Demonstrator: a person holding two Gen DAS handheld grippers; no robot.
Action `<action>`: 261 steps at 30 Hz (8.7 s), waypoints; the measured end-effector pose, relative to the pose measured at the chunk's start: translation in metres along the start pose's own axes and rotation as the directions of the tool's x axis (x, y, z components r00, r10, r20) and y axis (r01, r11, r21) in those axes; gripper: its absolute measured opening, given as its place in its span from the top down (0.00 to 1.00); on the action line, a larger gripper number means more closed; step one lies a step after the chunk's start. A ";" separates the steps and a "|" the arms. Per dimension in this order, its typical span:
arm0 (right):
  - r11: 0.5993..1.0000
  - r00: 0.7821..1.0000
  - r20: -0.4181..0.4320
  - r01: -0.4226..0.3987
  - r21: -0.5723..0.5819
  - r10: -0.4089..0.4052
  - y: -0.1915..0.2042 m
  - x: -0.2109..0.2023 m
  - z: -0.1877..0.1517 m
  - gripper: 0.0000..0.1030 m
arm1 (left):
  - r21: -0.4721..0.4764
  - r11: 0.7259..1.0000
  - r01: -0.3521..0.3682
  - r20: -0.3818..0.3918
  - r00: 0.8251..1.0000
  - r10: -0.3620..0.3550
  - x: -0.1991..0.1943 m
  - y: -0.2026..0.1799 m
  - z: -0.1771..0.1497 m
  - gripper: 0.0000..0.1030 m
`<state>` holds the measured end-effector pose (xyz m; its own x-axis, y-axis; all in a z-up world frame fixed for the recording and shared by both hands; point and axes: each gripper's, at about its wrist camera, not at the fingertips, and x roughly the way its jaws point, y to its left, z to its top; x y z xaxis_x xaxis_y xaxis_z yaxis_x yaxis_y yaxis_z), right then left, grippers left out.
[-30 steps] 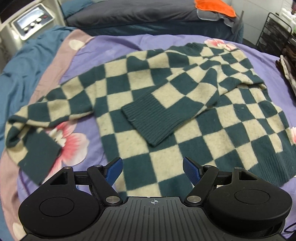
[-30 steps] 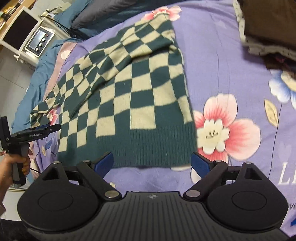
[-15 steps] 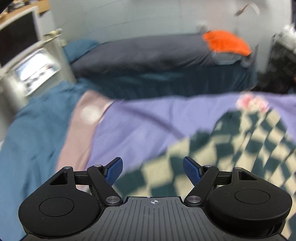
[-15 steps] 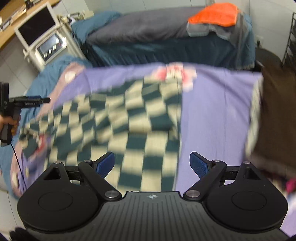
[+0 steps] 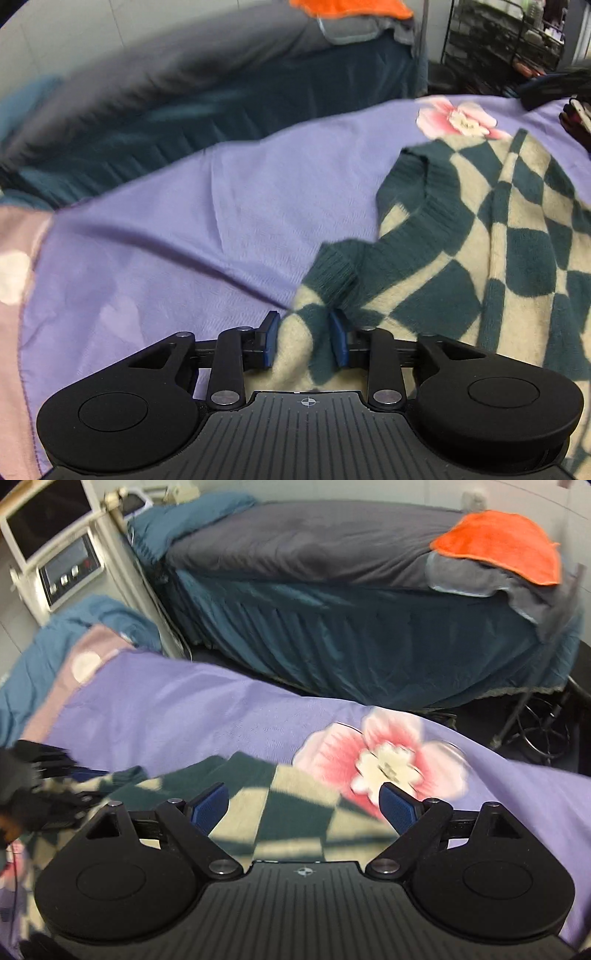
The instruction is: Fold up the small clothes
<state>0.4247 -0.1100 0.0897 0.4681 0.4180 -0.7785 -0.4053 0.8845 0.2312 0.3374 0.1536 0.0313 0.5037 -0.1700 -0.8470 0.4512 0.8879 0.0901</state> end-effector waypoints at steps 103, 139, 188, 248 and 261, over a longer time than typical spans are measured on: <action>0.771 0.904 0.051 0.390 -0.504 -0.424 0.050 -0.023 -0.166 0.43 | -0.200 0.980 -0.026 -0.119 0.993 0.003 -0.078 -0.053 -0.100 0.01; 0.966 0.972 0.044 0.224 0.128 -0.231 0.002 -0.105 -0.169 0.47 | -0.407 0.872 -0.273 -0.185 0.959 0.214 -0.084 0.047 -0.085 0.00; 0.945 0.980 -0.157 0.167 0.280 -0.126 0.055 -0.140 -0.228 0.23 | -0.321 0.946 0.038 -0.054 0.997 -0.058 -0.059 0.112 -0.078 0.31; 0.998 0.948 -0.317 0.052 0.043 -0.036 0.154 -0.059 -0.227 0.07 | -0.855 0.414 -0.314 -0.148 0.911 0.385 -0.242 0.041 -0.284 0.00; 0.998 0.948 -0.313 0.057 0.017 -0.049 0.160 -0.056 -0.231 0.03 | -0.852 0.349 -0.391 -0.239 0.882 0.405 -0.220 0.022 -0.274 0.00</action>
<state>0.1525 -0.0399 0.0355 0.2181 0.2883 -0.9324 -0.3644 0.9103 0.1962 0.0342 0.3275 0.0763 0.4516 0.3120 -0.8359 -0.6665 0.7408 -0.0836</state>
